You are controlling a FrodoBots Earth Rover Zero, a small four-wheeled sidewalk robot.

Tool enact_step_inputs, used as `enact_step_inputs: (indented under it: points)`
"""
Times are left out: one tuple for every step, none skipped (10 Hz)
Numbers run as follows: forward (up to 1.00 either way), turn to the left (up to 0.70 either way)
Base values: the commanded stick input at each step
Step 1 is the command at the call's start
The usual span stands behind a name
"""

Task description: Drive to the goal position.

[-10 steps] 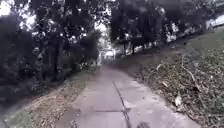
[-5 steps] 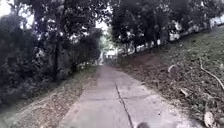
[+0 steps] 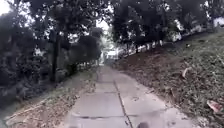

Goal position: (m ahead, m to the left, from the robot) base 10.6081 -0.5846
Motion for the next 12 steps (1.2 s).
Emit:
enact_step_inputs:
  points:
    - [1.0,0.0]
    - [1.0,0.0]
    - [1.0,0.0]
    - [1.0,0.0]
    - [1.0,0.0]
    - [1.0,0.0]
    - [1.0,0.0]
    - [1.0,0.0]
    - [1.0,0.0]
    - [1.0,0.0]
    - [1.0,0.0]
    - [1.0,0.0]
